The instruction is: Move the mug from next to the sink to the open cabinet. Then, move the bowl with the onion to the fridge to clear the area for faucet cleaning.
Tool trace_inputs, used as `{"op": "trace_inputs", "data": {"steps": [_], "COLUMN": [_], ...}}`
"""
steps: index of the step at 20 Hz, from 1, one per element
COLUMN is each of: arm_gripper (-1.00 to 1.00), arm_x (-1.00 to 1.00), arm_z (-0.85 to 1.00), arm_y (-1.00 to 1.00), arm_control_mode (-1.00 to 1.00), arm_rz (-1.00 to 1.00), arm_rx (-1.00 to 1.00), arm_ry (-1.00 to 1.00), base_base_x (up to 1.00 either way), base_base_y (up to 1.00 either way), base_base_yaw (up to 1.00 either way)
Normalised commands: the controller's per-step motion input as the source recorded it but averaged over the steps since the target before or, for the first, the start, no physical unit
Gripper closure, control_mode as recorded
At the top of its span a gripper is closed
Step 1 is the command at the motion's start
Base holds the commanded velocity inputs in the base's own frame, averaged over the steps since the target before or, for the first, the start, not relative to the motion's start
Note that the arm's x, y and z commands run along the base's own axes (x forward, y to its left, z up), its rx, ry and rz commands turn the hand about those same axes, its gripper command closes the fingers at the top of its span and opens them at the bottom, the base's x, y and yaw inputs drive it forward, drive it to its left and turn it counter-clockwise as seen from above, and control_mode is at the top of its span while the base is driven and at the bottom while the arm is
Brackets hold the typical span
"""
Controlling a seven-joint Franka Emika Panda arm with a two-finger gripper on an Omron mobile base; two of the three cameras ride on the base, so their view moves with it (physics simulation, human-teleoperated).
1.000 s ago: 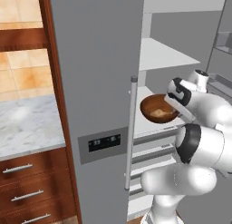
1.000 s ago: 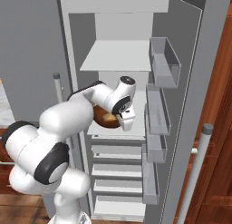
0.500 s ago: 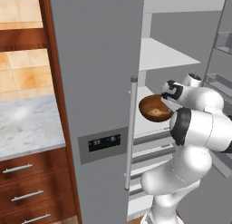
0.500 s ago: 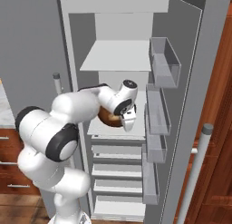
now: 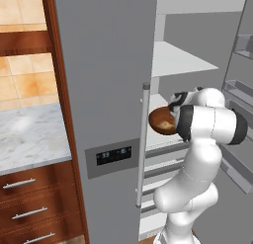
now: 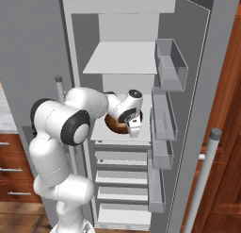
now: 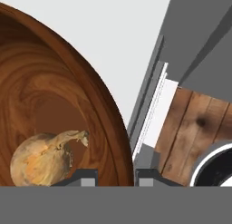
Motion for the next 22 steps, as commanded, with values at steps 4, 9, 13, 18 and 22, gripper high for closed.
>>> {"op": "trace_inputs", "data": {"steps": [4,9,13,18,22], "arm_gripper": [1.0,-1.0,-1.0,-1.0,-1.0], "arm_x": [0.96,0.97,-0.16,-0.74,-1.0], "arm_z": [-0.38,-0.21,0.26,0.98,0.7], "arm_y": [0.0,0.0,0.0,0.0,0.02], "arm_control_mode": [-1.0,-1.0,-1.0,-1.0,-1.0], "arm_rz": [-0.05,-0.03,-0.01,-0.09,-0.07], "arm_rx": [0.01,0.02,0.01,0.0,0.0], "arm_ry": [0.0,0.0,-0.07,-0.34,-0.39], "base_base_x": [0.0,0.0,0.0,0.0,0.0], "base_base_y": [0.0,0.0,0.0,0.0,0.0], "base_base_yaw": [0.0,0.0,0.0,0.0,0.0]}}
